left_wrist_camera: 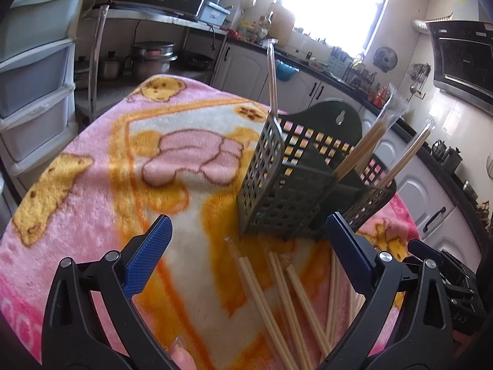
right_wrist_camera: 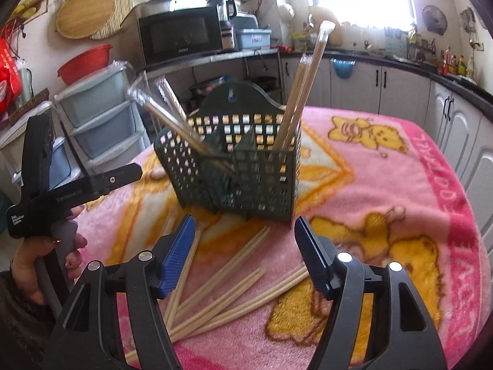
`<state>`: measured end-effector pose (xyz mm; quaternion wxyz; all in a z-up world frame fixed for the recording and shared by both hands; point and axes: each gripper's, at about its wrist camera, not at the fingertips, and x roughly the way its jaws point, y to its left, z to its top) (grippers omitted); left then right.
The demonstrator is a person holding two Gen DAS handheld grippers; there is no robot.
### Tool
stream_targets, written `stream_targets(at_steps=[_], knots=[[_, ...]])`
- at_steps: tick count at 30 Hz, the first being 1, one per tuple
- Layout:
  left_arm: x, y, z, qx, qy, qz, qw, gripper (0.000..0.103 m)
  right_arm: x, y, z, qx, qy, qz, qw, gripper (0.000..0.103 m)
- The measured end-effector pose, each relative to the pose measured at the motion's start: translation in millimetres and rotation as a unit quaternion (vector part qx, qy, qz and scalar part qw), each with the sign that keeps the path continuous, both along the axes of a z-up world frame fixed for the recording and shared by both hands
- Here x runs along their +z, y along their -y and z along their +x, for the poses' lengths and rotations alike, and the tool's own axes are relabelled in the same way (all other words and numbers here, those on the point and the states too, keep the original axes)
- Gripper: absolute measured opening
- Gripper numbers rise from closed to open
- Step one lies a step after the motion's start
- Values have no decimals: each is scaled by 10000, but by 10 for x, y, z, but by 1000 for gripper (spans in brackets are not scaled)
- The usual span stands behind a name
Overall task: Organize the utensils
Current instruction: 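Lower the left gripper onto a wrapped chopstick and close it while the right gripper grasps another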
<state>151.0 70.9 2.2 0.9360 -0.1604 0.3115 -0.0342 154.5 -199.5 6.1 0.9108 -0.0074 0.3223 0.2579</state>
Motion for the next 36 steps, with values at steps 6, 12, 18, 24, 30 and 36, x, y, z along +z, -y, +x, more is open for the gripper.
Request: stream_targets(at_steps=[6, 12, 18, 24, 30, 36], knots=[[-152, 16, 32, -109, -259, -57, 9996, 83, -136, -58, 28, 73, -262, -161, 9995, 64], [-289, 49, 87, -243, -493, -190, 9983, 66, -247, -115, 86, 126, -475, -322, 9983, 58], [-437, 74, 168, -377, -737, -374, 9959, 52, -417, -133, 205, 100, -802, -403, 9959, 48], [-555, 98, 239, -413, -938, -504, 9935, 50, -556, -124, 358, 27, -1168, -313, 9927, 44], [-612, 100, 351, -380, -1030, -551, 9924, 49, -668, -110, 462, -21, -1414, -239, 9897, 38], [-639, 76, 475, -285, -1104, -482, 9923, 35, -707, -94, 501, -33, -1446, -220, 9892, 33]])
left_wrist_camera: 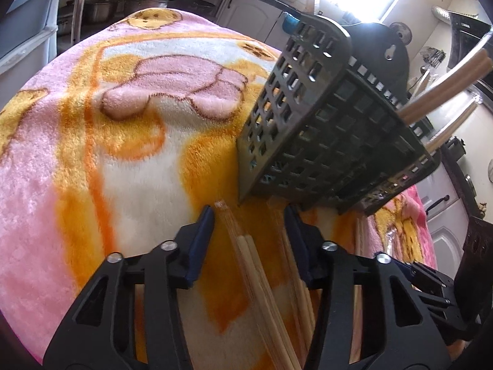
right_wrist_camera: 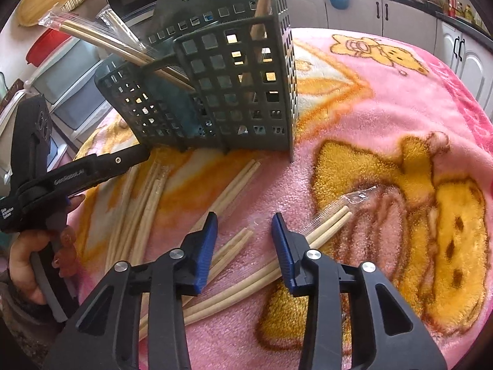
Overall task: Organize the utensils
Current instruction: 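Lower the left gripper onto a wrapped chopstick and close it while the right gripper grasps another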
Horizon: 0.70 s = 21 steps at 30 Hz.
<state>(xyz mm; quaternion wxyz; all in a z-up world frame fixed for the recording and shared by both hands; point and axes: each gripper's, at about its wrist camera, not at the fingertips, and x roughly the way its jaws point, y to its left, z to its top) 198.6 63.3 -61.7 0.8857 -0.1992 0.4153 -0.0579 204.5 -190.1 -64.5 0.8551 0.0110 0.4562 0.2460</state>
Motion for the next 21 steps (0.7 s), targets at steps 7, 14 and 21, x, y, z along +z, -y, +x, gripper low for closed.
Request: stream_targets(at_steps=[7, 14, 21], knots=[[-13, -24, -13, 66, -28, 186, 9998, 17, -3, 18, 5, -50, 14, -18, 10000, 27], [-56, -154, -58, 93, -14, -59, 9999, 9, -3, 17, -1, -85, 47, -76, 9999, 17], [-62, -309, -140, 154, 78, -388, 9991, 3, 31, 84, -41, -126, 32, 198, 9997, 7]])
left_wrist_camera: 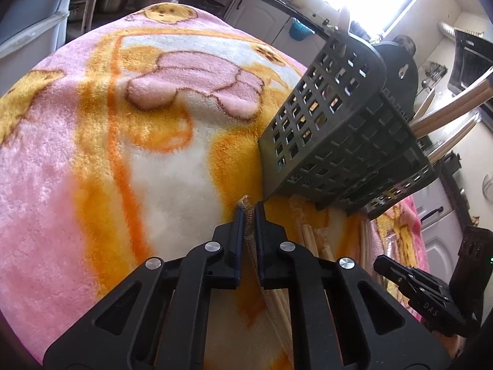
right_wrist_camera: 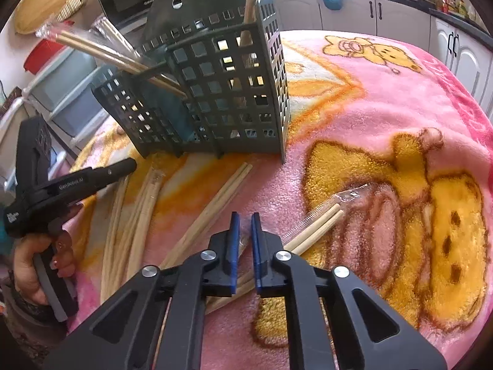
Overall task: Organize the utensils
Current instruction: 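Lower the left gripper onto a wrapped chopstick and close it while the right gripper grasps another, then lift both held chopsticks upright and carry them over the green basket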
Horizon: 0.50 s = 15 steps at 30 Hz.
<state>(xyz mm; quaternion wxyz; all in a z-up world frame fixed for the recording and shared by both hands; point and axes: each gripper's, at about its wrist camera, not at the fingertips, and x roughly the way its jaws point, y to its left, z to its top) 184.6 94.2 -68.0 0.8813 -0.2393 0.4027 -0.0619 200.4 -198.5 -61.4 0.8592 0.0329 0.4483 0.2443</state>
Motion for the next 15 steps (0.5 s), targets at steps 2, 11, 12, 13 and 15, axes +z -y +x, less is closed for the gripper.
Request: stream_targets(at_steps=[2, 11, 12, 13, 15], knots=[[25, -44, -39, 34, 66, -38, 10000, 3, 35, 10, -16, 10, 51, 75, 10000, 7], [342, -182, -296, 193, 567, -130, 9981, 3, 412, 12, -205, 214, 616, 490, 9967, 6], [401, -190, -331, 199, 651, -137, 9976, 3, 480, 8, -236, 249, 718, 537, 9957, 6], [451, -185, -356, 198, 722, -150, 9971, 3, 547, 11, -265, 279, 811, 575, 9947, 6], [571, -189, -411, 192, 894, -160, 9957, 3, 664, -5, -314, 316, 958, 656, 9927, 5]])
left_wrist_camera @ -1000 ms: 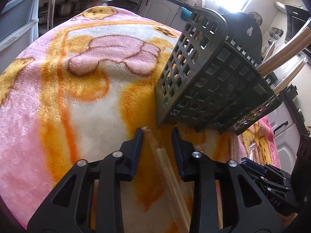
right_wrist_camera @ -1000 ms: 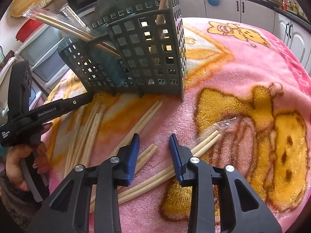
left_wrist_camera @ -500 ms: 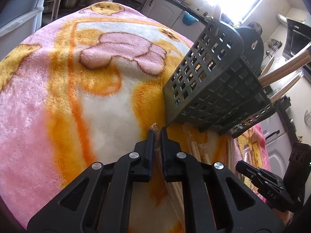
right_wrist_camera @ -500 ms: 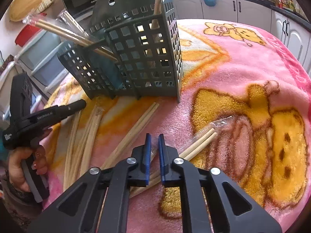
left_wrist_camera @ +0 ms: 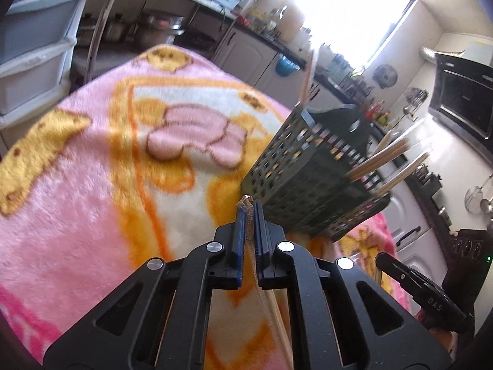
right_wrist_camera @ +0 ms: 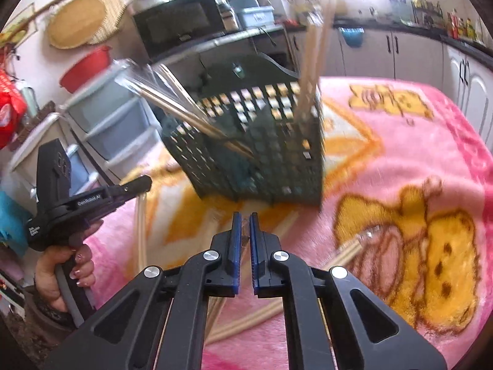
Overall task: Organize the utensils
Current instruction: 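Lift both held chopsticks upright and carry them over the green basket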
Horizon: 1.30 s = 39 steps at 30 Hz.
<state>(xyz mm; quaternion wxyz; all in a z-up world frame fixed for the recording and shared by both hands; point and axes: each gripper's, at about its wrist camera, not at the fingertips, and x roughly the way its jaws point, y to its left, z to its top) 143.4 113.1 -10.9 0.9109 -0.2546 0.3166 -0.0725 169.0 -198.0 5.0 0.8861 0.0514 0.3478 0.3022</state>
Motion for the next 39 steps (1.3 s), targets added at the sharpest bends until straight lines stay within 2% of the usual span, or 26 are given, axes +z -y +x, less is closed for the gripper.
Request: stream_targets(at_steps=[9, 15, 29, 39], knots=[[562, 106, -184, -145, 762, 10, 9970, 3, 515, -37, -198, 147, 684, 294, 9971, 5], [875, 266, -238, -312, 1205, 68, 9922, 3, 729, -38, -234, 174, 994, 384, 9942, 5], [1315, 517, -161, -601, 1765, 191, 9823, 3, 1101, 39, -308, 99, 1553, 583, 9861, 4], [1618, 571, -62, -589, 2109, 286, 9753, 2, 1310, 140, -272, -29, 1867, 680, 9800, 4]])
